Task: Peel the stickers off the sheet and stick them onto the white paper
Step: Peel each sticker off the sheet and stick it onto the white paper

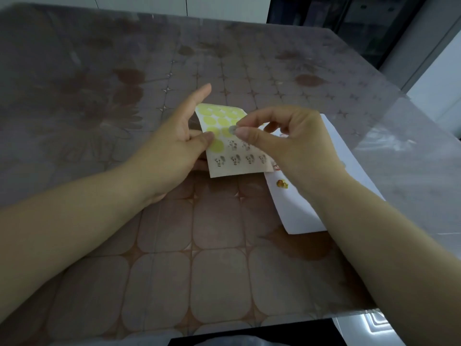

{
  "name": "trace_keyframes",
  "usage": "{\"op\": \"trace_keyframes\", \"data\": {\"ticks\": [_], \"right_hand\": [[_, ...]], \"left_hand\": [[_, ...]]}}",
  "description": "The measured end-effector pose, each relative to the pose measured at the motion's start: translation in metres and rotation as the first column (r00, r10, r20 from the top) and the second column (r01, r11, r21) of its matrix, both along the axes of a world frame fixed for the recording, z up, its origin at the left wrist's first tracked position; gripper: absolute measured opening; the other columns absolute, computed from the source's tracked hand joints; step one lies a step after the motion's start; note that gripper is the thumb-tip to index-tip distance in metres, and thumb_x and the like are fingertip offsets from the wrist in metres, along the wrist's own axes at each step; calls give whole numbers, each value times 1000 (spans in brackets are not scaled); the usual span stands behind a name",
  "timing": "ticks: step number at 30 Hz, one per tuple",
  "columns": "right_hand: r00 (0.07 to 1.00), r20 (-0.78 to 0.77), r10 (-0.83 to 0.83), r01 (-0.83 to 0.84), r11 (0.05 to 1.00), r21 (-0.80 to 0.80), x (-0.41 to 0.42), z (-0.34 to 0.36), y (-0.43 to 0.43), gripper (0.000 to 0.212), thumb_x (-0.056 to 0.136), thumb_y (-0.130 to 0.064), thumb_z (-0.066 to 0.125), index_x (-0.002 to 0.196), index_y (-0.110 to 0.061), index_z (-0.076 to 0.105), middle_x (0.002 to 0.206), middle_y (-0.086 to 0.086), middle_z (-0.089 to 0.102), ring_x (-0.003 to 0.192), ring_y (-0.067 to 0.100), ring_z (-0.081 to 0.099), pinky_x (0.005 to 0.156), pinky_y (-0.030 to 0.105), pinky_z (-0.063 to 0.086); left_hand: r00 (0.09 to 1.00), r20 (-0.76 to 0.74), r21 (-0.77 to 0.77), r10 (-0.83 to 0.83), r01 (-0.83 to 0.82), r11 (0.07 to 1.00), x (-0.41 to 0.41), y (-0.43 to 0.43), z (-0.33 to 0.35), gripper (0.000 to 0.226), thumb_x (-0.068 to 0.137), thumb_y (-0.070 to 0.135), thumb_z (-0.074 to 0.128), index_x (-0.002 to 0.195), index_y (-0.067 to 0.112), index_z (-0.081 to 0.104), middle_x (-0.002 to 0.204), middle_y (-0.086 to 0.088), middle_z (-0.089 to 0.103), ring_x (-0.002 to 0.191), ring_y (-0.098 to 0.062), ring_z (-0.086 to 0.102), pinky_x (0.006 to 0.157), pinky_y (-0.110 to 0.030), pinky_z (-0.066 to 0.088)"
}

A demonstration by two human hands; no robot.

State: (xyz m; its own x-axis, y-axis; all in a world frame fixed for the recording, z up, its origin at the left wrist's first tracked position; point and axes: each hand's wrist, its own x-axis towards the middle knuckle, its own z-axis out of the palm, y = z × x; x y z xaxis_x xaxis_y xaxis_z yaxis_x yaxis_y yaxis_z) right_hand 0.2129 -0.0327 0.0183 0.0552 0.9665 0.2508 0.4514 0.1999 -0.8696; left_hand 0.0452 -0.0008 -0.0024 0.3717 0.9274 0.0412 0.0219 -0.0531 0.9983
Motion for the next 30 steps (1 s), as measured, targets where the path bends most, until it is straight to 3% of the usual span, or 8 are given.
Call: {"op": "trace_keyframes", "data": {"ticks": [3,6,8,13,17,22,30], "right_hand": [[999,43,16,-9,986,-168,15,21,-3,10,71,-35,77,70,-26,72,67,-12,66,53,-1,46,53,12,36],[977,140,161,-94,913,-398,34,41,-12,16,62,-41,75,70,-26,73,79,-10,71,56,-2,48,65,22,40],[967,191,170,-74,902,-426,43,44,-20,21,58,-41,74,72,-26,74,71,-13,68,55,-1,47,64,24,41],[973,185,141,-25,855,-517,54,22,-40,7,68,-31,75,68,-24,75,56,-19,61,48,-9,47,58,18,31],[978,188,95,20,846,-533,54,10,-44,7,68,-32,77,69,-25,75,53,-23,58,50,-13,47,56,16,29],[964,236,121,12,869,-494,53,9,-44,8,72,-32,76,69,-24,75,48,-26,54,51,-15,46,46,2,30],[953,281,111,23,901,-434,50,3,-43,7,70,-27,79,66,-23,75,51,-22,55,54,-9,46,47,4,32]], "left_hand": [[1000,-12,15,16,-15,1000,-1,1,-2,60,99,2,40,142,42,27,81,1,75,85,-12,71,67,-22,56],[999,-10,17,33,-33,999,-1,3,-2,58,99,3,39,141,43,28,86,5,75,91,-11,70,73,-22,57],[999,7,8,42,-42,999,-1,3,-3,57,99,3,39,140,42,29,88,6,75,93,-11,70,74,-22,57],[997,14,0,70,-70,998,0,4,-3,55,99,4,40,141,40,32,90,6,74,96,-11,69,75,-23,57],[997,8,15,79,-79,997,0,2,-2,54,100,4,40,139,40,32,94,4,73,96,-11,69,79,-24,57],[997,20,22,77,-78,997,0,3,-1,54,100,4,39,139,39,32,98,1,72,97,-12,69,77,-24,57],[998,2,33,61,-61,998,-2,4,-4,54,99,5,41,140,39,32,101,-2,69,97,-14,69,74,-24,55]]}}
